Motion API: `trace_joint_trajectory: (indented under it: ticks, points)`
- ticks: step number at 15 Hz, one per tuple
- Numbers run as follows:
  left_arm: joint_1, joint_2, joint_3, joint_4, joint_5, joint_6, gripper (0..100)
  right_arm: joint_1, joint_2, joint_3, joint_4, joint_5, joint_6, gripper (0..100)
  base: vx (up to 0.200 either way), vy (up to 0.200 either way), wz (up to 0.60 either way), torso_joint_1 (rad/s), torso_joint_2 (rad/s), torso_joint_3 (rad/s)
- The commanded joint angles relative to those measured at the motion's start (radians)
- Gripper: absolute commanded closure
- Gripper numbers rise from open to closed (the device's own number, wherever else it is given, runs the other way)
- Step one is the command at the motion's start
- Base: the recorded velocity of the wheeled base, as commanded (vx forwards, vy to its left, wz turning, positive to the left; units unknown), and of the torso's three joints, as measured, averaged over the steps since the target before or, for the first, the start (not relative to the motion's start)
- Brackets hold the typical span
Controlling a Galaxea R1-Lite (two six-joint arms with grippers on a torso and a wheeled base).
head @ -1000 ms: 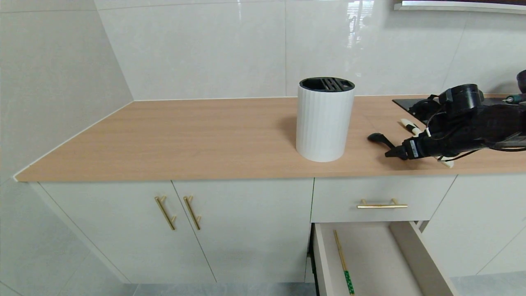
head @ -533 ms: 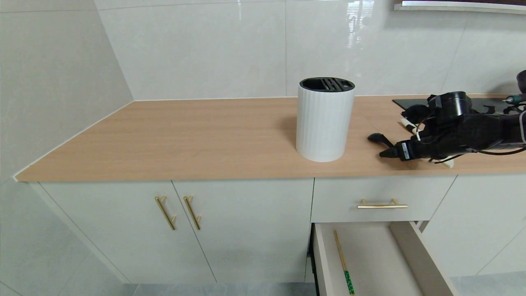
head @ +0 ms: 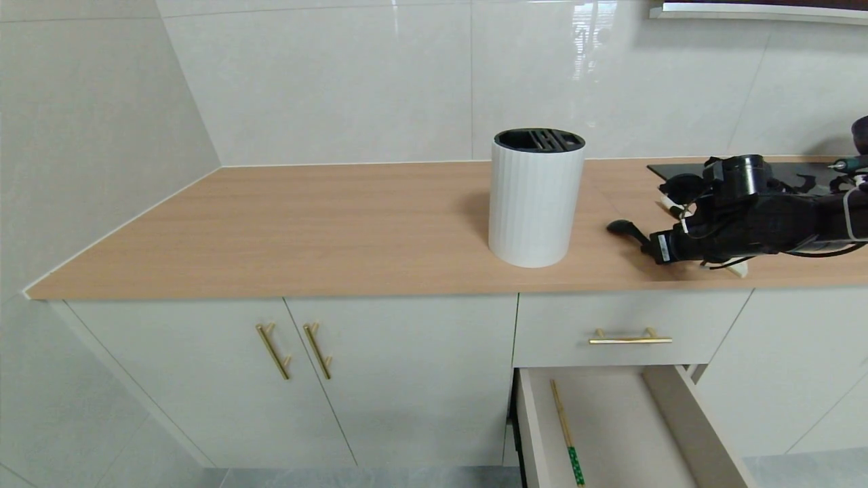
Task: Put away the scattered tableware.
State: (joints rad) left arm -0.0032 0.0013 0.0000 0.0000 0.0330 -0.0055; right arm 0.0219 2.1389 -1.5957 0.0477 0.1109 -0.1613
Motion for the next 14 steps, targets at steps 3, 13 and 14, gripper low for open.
trace_joint_trajectory:
  ticks: [3,13,14]
  points:
    - [0.0,0.002,0.0,0.0,0.001,0.001,0,0.001,0.012,-0.003,0.008,0.001,0.006,100,0.0,0.0,0.0,0.0,0.0,0.0]
    - [0.0,0.0,0.0,0.0,0.001,-0.001,0,0.089,-0.33,0.126,0.049,-0.178,0.407,100,0.0,0.0,0.0,0.0,0.0,0.0]
    - [0.0,0.0,0.0,0.0,0.001,-0.001,0,0.102,-0.396,0.189,0.07,-0.18,0.427,100,0.0,0.0,0.0,0.0,0.0,0.0]
